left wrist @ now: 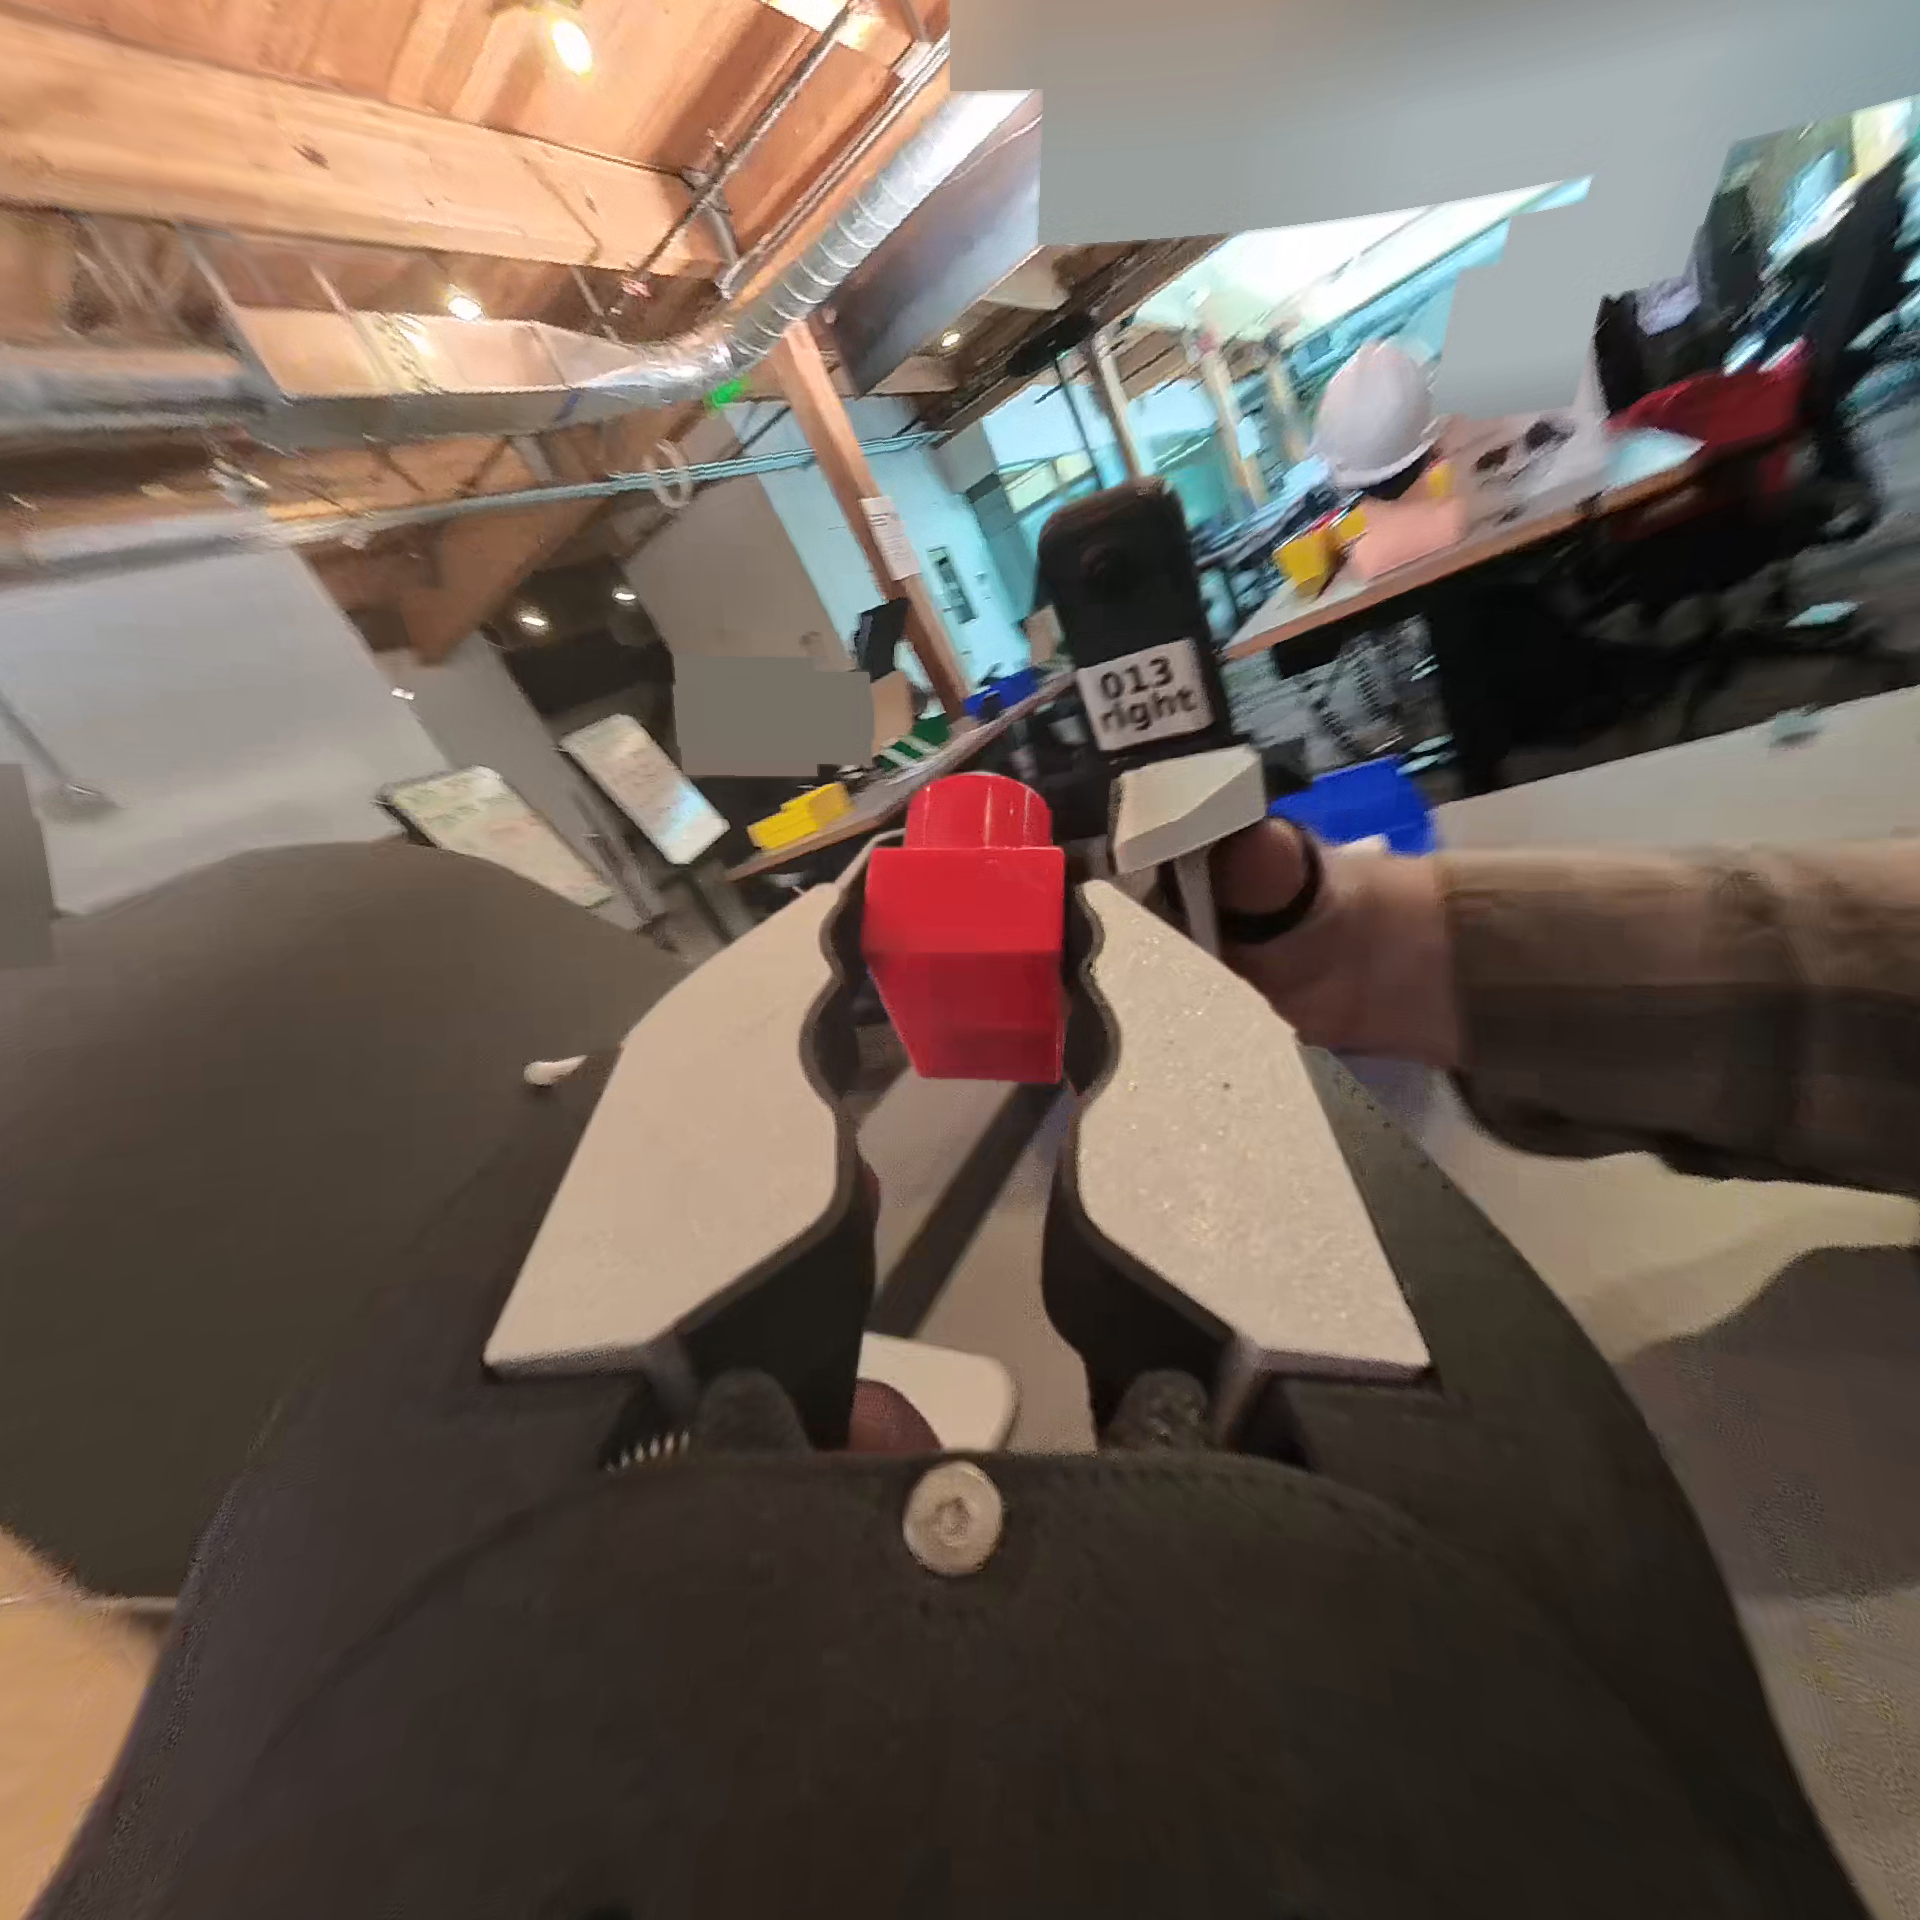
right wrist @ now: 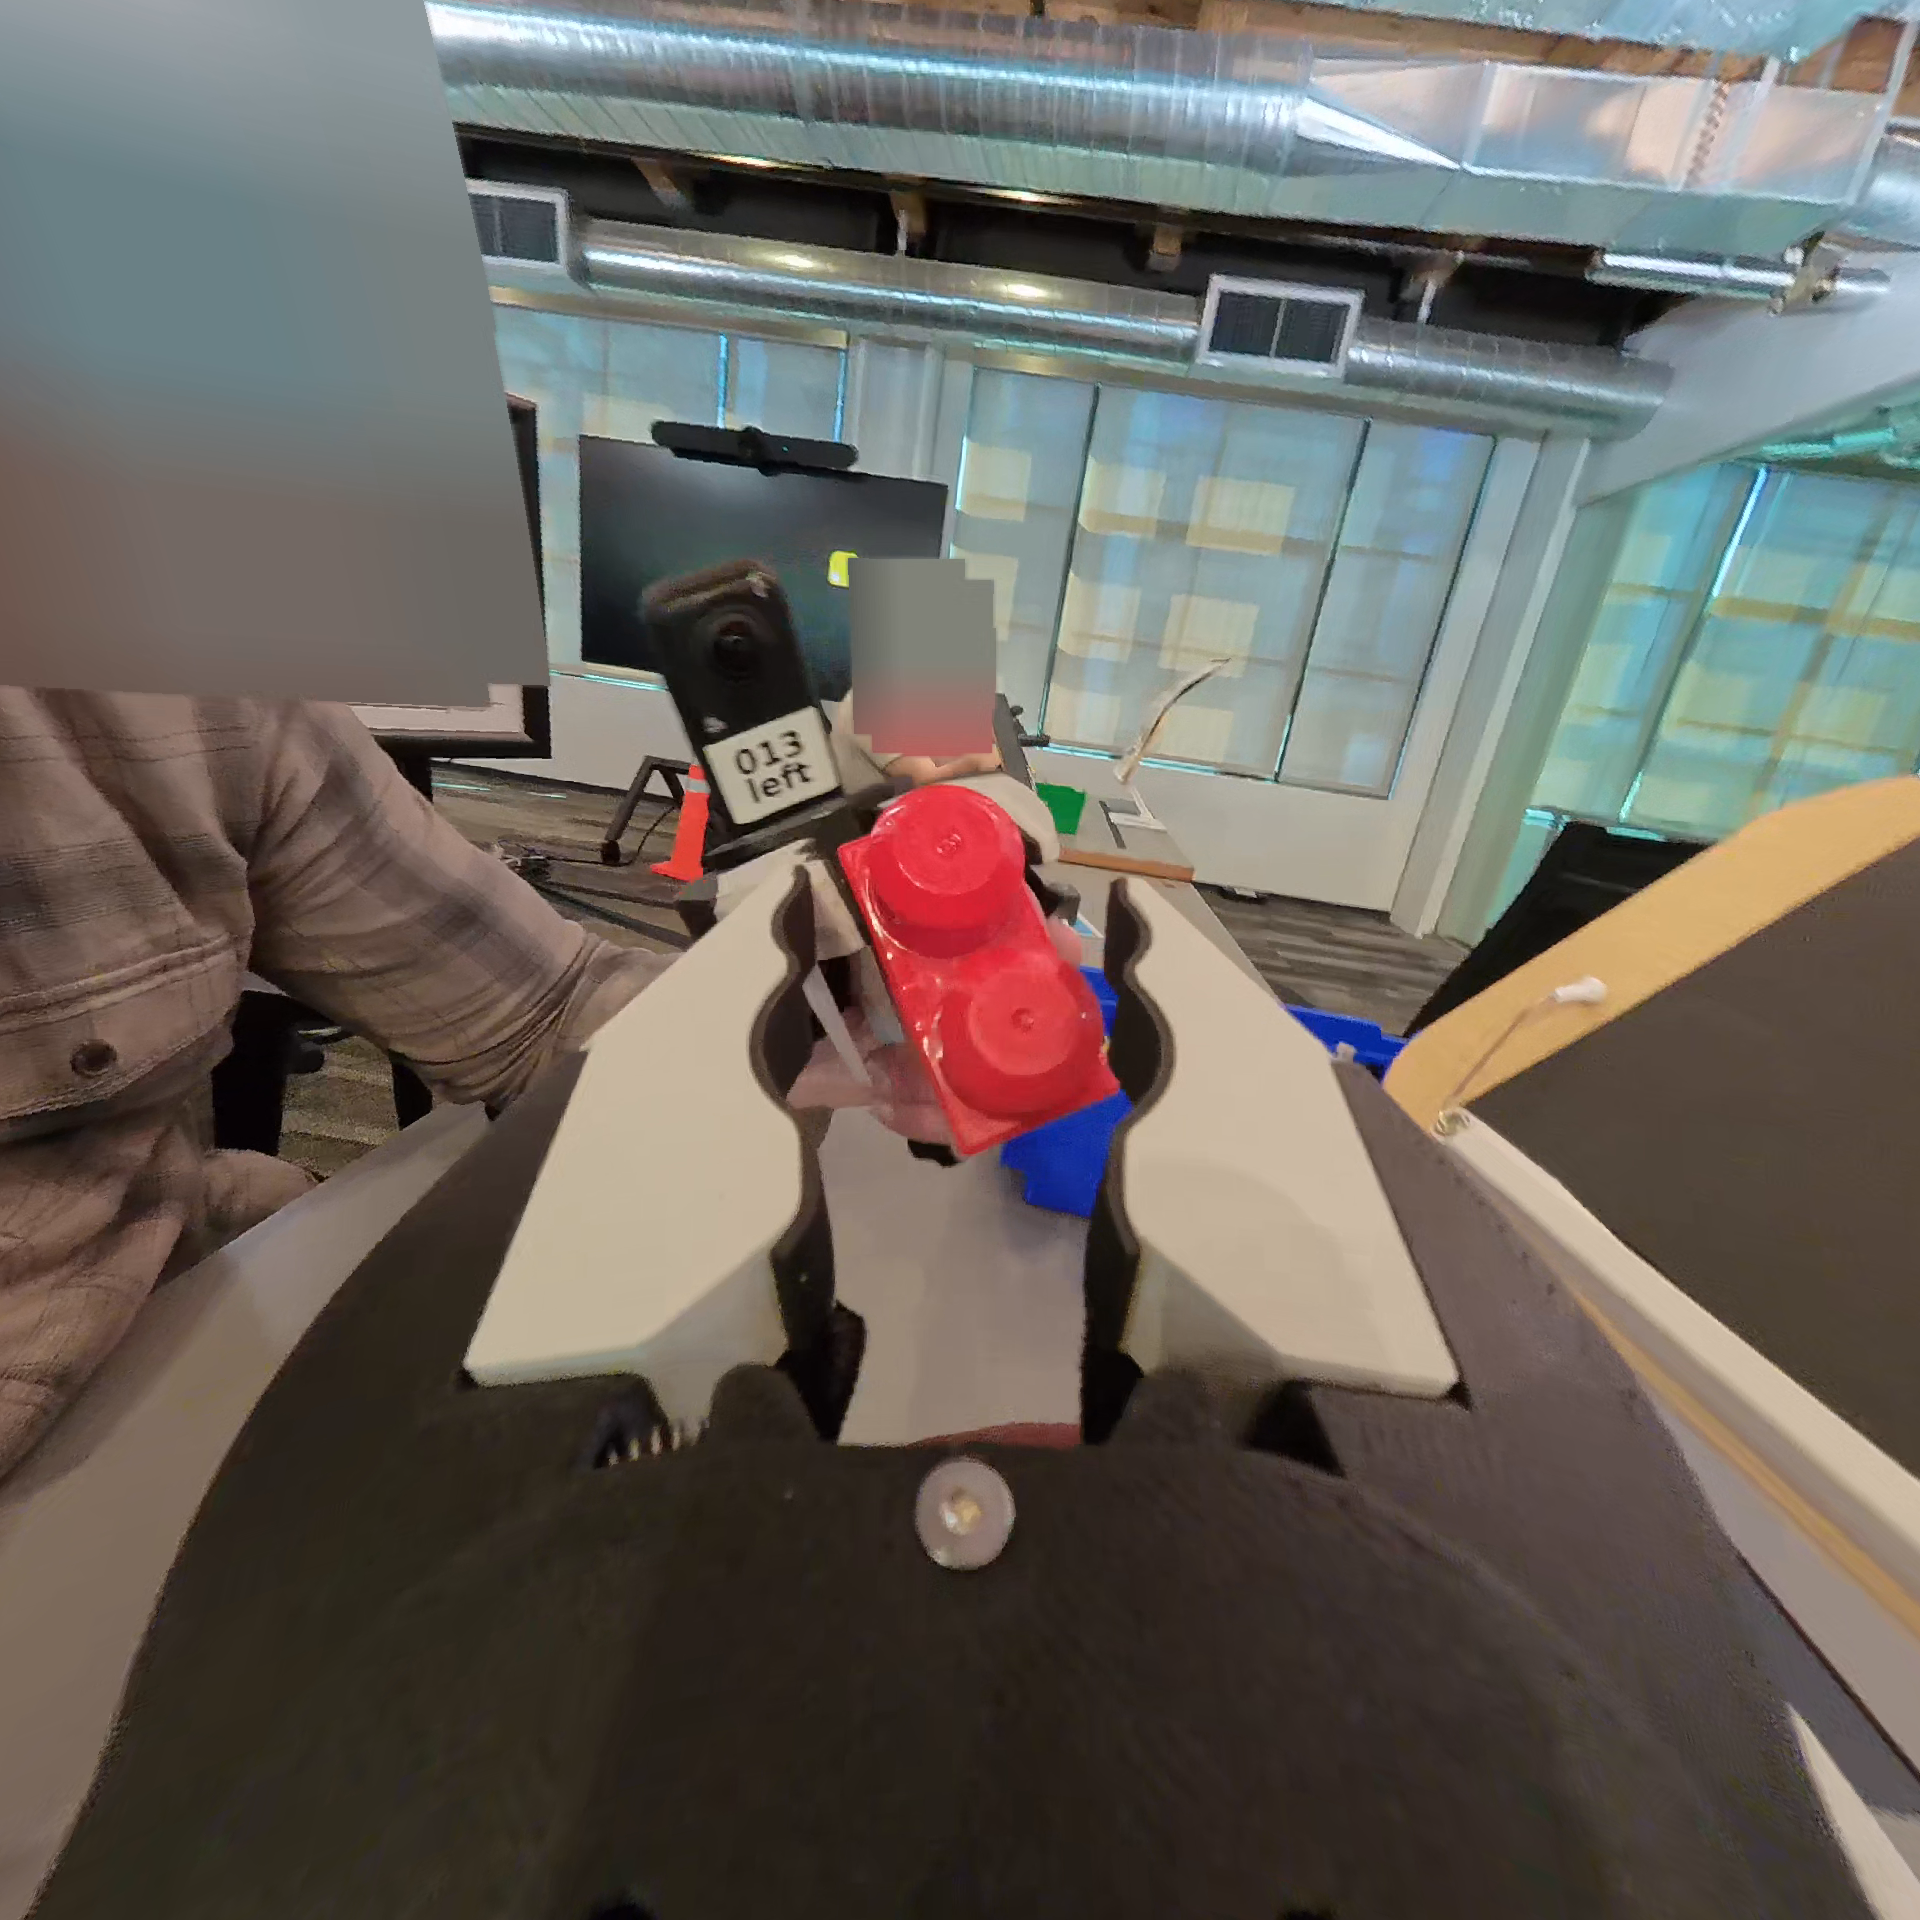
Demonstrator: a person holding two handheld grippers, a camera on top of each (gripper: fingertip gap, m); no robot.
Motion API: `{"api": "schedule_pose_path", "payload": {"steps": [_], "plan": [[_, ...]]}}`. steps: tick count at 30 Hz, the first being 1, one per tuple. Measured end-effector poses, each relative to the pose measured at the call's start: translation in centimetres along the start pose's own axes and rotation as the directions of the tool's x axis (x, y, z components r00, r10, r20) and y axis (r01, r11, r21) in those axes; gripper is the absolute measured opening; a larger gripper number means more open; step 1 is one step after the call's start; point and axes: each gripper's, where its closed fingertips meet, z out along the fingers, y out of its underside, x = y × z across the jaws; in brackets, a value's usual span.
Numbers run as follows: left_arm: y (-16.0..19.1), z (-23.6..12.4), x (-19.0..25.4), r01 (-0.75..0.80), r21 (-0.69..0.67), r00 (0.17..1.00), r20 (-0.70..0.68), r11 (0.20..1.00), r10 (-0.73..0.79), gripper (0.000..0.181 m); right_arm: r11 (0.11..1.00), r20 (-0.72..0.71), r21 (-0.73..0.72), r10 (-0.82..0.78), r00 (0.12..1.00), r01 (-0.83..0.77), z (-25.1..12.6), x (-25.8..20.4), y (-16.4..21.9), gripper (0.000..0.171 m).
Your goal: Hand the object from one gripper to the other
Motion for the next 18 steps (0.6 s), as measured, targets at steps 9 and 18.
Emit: {"api": "schedule_pose_path", "payload": {"steps": [9, 18], "plan": [[1.2, -0.6, -3.2, -0.623, -0.315, 0.647, 0.306, 0.716, 0.698, 0.036, 0.971, -0.147, 0.085, 0.232, 0.962, -0.221, 0.5, 4.1, 0.5, 0.072], [0.8, -0.6, -2.4, -0.64, -0.274, 0.633, 0.341, 0.718, 0.695, 0.037, 0.936, -0.064, 0.224, 0.291, 0.955, -0.27, 2.1, 3.6, 0.5, 0.067]]}}
